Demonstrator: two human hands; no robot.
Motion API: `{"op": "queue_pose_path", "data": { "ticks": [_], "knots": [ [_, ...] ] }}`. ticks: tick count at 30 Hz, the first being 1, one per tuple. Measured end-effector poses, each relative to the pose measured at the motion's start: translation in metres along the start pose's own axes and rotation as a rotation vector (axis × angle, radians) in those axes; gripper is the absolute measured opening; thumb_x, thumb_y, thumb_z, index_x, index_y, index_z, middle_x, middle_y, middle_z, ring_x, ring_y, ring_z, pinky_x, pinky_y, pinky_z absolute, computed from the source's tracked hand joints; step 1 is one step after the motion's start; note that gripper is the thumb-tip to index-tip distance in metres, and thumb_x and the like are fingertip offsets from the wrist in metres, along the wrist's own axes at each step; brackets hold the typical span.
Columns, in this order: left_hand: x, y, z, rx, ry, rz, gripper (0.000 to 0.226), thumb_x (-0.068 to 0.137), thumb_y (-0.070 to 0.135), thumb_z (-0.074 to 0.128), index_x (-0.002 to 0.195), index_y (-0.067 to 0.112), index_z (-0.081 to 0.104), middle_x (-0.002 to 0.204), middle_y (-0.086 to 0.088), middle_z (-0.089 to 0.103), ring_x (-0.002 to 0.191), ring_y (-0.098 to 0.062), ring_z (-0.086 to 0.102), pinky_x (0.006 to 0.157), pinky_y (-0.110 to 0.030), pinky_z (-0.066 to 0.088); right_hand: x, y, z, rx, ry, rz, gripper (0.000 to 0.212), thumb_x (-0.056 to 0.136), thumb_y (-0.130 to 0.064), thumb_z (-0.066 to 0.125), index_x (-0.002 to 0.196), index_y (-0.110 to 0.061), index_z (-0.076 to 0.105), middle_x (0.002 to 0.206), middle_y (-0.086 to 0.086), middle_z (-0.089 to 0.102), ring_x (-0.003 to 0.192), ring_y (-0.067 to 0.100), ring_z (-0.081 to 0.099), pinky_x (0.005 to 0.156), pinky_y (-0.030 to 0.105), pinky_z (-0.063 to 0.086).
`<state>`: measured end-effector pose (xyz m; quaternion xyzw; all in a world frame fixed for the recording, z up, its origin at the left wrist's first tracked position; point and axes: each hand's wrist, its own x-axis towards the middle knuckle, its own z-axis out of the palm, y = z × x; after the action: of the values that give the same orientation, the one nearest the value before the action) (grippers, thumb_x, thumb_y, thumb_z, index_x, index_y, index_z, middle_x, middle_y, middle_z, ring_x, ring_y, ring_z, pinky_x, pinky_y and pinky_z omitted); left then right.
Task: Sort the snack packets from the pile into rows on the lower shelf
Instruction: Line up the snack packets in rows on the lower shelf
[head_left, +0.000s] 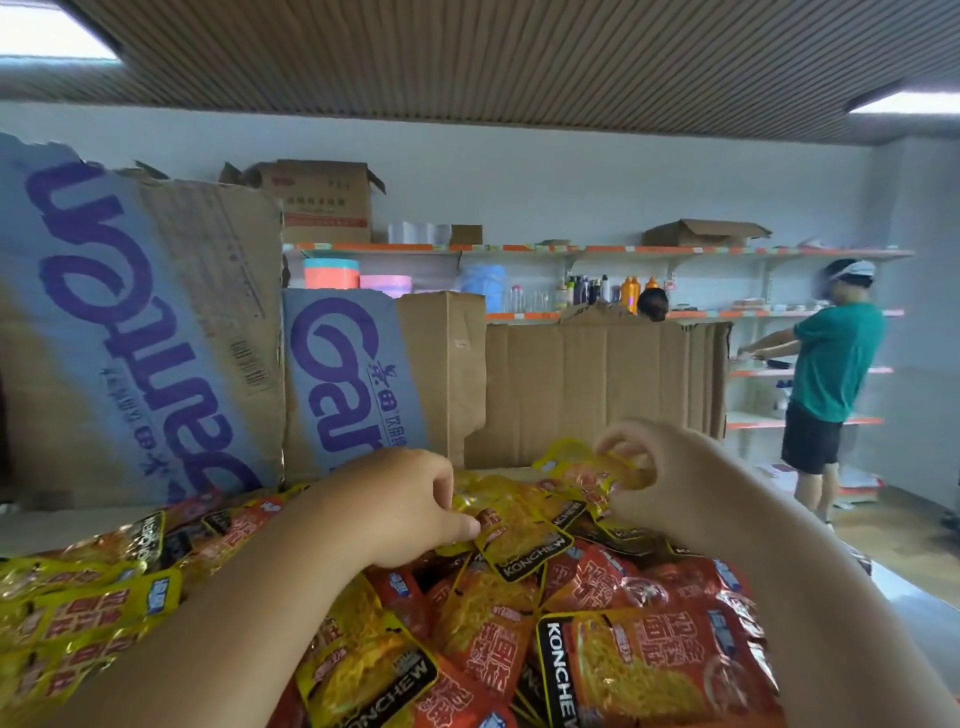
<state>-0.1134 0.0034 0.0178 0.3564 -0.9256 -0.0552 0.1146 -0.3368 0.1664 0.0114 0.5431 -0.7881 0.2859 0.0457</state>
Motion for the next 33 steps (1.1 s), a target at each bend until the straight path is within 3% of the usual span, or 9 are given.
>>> {"op": "queue_pose_path", "data": {
  "ticks": [3, 6, 10, 13, 18, 23, 28, 33],
  "knots": [
    [0.001, 0.001, 0.002, 0.008, 0.014, 0.008, 0.031, 0.088, 0.063, 0.069, 0.085, 0.034, 0.061, 0.092, 0.013, 0.064, 0.083, -0.006, 0.060, 0.066, -0.029, 0.048, -0.002, -0.002, 0.006, -0.110, -0.180, -0.015, 0.034, 0.075, -0.046, 0.069, 0.107, -0.052, 0.057, 0.109, -0.022, 0.062, 0.086, -0.001, 0.063, 0.075, 0.026, 0.056],
    [0.000, 0.003, 0.004, 0.027, 0.022, 0.011, 0.031, 0.082, 0.061, 0.076, 0.084, 0.033, 0.061, 0.093, 0.014, 0.064, 0.083, -0.005, 0.059, 0.063, -0.027, 0.046, -0.001, -0.004, 0.008, -0.126, -0.152, -0.023, 0.029, 0.080, -0.056, 0.073, 0.105, -0.047, 0.059, 0.115, -0.021, 0.061, 0.094, -0.001, 0.059, 0.076, 0.024, 0.049],
    [-0.004, 0.004, 0.003, 0.021, 0.100, 0.015, 0.029, 0.077, 0.055, 0.079, 0.084, 0.035, 0.060, 0.092, 0.016, 0.061, 0.079, -0.003, 0.057, 0.059, -0.024, 0.043, -0.001, -0.005, 0.009, -0.152, -0.102, -0.040, 0.026, 0.080, -0.054, 0.077, 0.095, -0.044, 0.058, 0.109, -0.022, 0.059, 0.083, -0.007, 0.053, 0.062, 0.019, 0.039],
    [-0.006, 0.006, 0.000, 0.034, 0.234, 0.041, 0.024, 0.078, 0.051, 0.076, 0.084, 0.038, 0.056, 0.082, 0.014, 0.057, 0.071, -0.004, 0.054, 0.053, -0.021, 0.033, -0.003, -0.007, 0.007, -0.073, 0.035, -0.043, 0.027, 0.077, -0.052, 0.078, 0.092, -0.045, 0.057, 0.095, -0.020, 0.061, 0.071, -0.002, 0.058, 0.055, 0.019, 0.045],
    [-0.016, 0.020, -0.020, -0.022, 0.576, 0.184, 0.023, 0.082, 0.043, 0.077, 0.088, 0.038, 0.056, 0.099, 0.025, 0.056, 0.097, -0.006, 0.049, 0.070, -0.024, 0.039, -0.003, -0.017, -0.004, 0.177, 0.436, -0.086, 0.034, 0.076, -0.046, 0.081, 0.102, -0.046, 0.058, 0.096, -0.022, 0.061, 0.084, 0.002, 0.060, 0.060, 0.021, 0.042],
    [-0.042, 0.029, -0.052, 0.014, 0.824, 0.306, 0.023, 0.081, 0.046, 0.073, 0.096, 0.039, 0.057, 0.123, 0.023, 0.060, 0.109, -0.011, 0.052, 0.088, -0.037, 0.046, -0.009, -0.035, -0.021, 0.295, 0.645, -0.223, 0.039, 0.077, -0.039, 0.080, 0.111, -0.043, 0.061, 0.111, -0.027, 0.058, 0.103, 0.008, 0.060, 0.078, 0.026, 0.047],
    [-0.076, 0.021, -0.073, 0.022, 0.977, 0.329, 0.032, 0.078, 0.046, 0.080, 0.102, 0.033, 0.063, 0.129, 0.018, 0.060, 0.116, -0.013, 0.056, 0.096, -0.035, 0.045, -0.022, -0.060, -0.035, 0.379, 0.747, -0.352, 0.040, 0.079, -0.037, 0.078, 0.113, -0.045, 0.059, 0.112, -0.027, 0.057, 0.103, 0.006, 0.058, 0.079, 0.016, 0.041],
    [-0.116, 0.001, -0.074, -0.034, 0.965, 0.295, 0.044, 0.079, 0.052, 0.079, 0.116, 0.033, 0.063, 0.128, 0.020, 0.061, 0.120, -0.013, 0.058, 0.099, -0.034, 0.048, -0.041, -0.101, -0.023, 0.480, 0.710, -0.414, 0.038, 0.078, -0.037, 0.077, 0.112, -0.041, 0.060, 0.114, -0.024, 0.059, 0.104, 0.005, 0.059, 0.082, 0.018, 0.045]
  ]
}}
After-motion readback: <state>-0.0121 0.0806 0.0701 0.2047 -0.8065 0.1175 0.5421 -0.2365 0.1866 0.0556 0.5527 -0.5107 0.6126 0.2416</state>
